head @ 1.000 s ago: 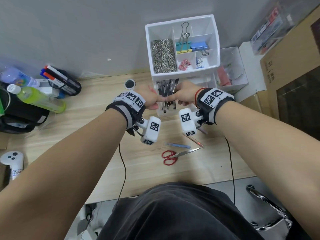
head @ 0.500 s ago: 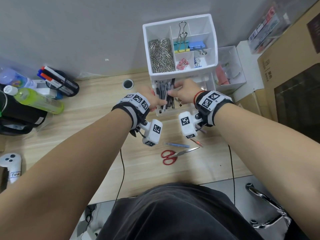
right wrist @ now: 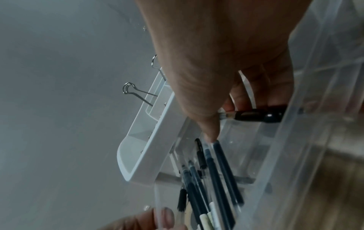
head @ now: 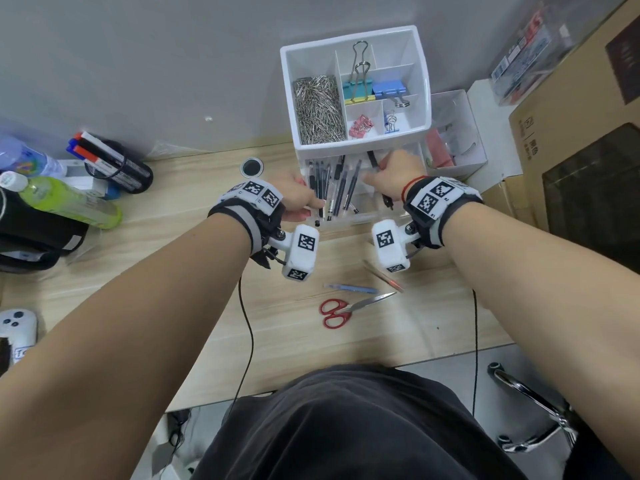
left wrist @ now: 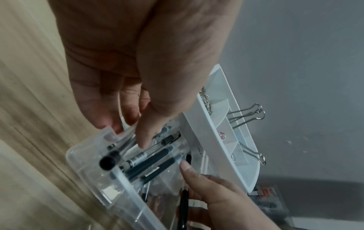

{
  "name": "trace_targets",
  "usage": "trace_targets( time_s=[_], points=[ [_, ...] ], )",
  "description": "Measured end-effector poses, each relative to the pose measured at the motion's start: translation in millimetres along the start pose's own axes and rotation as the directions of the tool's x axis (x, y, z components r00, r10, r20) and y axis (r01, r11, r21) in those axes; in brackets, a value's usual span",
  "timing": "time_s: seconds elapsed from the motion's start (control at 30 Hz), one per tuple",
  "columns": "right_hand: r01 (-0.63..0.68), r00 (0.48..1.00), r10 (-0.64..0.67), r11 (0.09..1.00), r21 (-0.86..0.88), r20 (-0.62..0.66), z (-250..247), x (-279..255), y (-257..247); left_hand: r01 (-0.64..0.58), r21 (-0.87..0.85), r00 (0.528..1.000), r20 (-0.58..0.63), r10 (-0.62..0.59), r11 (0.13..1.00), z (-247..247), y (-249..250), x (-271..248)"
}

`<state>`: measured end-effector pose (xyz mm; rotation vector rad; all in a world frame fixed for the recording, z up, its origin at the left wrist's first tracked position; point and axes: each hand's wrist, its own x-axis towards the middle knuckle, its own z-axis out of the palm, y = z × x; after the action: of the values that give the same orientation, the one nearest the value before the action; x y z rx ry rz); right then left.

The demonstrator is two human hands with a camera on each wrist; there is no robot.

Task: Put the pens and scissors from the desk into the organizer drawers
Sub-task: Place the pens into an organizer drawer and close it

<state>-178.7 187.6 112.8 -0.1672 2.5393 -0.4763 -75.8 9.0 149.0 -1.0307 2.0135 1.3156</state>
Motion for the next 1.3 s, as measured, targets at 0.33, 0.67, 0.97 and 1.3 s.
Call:
trace_targets(
  time_s=[0.33,0.67,0.97,1.3],
  points=[
    [0.054,0.996,-0.05,0.997,-0.061,0.074,18.5,-22.9,-36.7,-0.08,0.054,0.988,-0.126,0.086,0.995,10.4,3.5,-4.7],
    [0.059,0.997,-0.055,0.996,-0.071,0.053,17.7,-22.8,-31.9,-0.079,0.052,0.993,-0.084,0.083,0.996,3.1,-1.3,-7.0],
    [-0.022,0.999,0.019,0.996,-0.082,-0.033,4.2,-18.9,-15.8,-0.071,0.139,0.982,-0.165,0.093,0.988,11.5,1.5,-9.0],
    [0.031,0.999,-0.029,0.995,-0.097,0.019,7.4,-21.8,-14.4,-0.031,0.333,0.975,-0.197,0.102,0.942,20.4,4.6,-4.1]
  ],
)
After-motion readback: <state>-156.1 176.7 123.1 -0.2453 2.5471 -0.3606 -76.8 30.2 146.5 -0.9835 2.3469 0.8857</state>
